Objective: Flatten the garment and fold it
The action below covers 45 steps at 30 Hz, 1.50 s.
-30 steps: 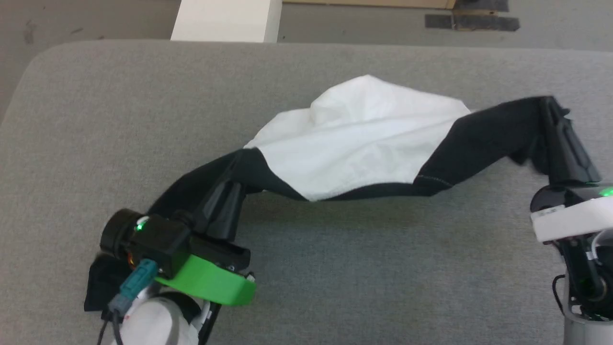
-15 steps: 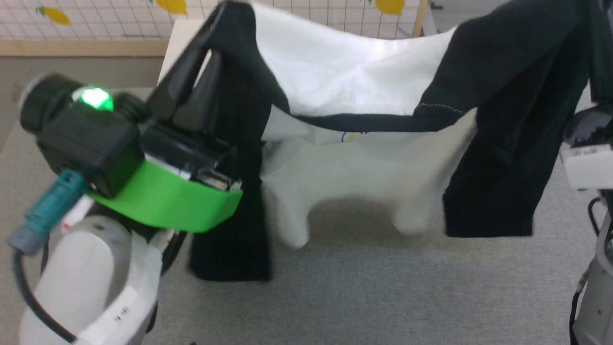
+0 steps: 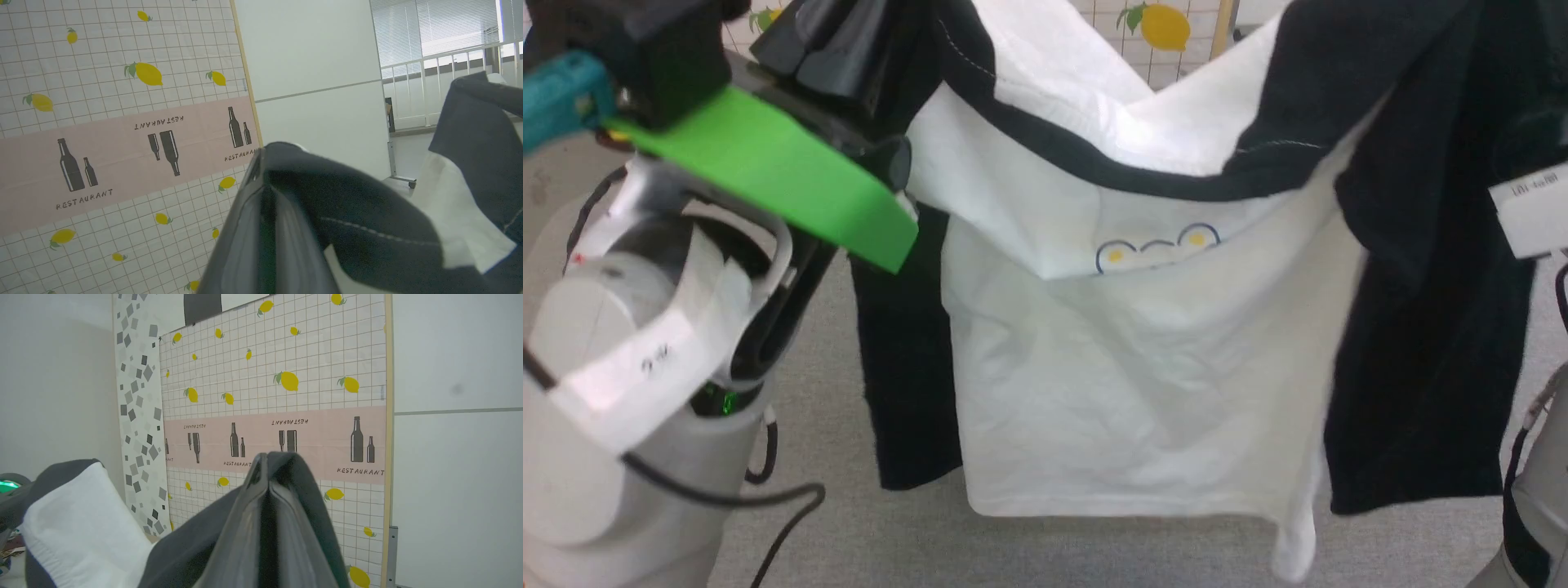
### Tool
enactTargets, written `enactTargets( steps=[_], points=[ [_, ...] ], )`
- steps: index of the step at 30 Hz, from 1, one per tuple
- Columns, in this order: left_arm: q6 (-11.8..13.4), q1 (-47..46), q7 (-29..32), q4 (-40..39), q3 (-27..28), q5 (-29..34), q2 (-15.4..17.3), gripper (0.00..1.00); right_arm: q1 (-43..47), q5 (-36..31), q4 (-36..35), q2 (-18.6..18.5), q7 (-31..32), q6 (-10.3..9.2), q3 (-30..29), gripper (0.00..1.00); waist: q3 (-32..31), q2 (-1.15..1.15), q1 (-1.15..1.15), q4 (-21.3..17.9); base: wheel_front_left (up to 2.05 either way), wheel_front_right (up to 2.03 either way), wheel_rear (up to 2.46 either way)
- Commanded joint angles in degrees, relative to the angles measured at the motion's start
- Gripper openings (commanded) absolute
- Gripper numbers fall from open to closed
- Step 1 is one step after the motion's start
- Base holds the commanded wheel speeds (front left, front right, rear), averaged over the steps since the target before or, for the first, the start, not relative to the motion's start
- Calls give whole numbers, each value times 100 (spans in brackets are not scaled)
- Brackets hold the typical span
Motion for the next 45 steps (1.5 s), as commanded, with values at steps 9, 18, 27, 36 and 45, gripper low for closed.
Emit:
enactTargets(
  steps=[9,18,27,36,45],
  points=[
    [-395,-1490,210,1498,-36,103,157,0,-1390,-216,1250,18,206,-8,72,0,1046,0,0,-218,0,0,0],
    [-381,-3850,-627,3230,-75,1020,48,0,-3891,-1066,3305,17,-581,-8,102,0,2545,0,0,-350,0,0,0],
    [-470,-4857,-1921,4435,-351,1578,-32,0,-5130,-1623,4853,10,-1632,-8,45,0,3520,0,0,-252,0,0,0],
    [-540,-4544,-2844,5160,-526,1590,-72,0,-5018,-1462,5484,-104,-2238,-8,501,0,3958,0,0,-154,0,0,0],
    [-746,-3479,-2763,4348,-855,1390,274,0,-3745,-363,4350,-753,-2017,-8,1012,0,3495,0,0,-75,0,0,0]
  ],
)
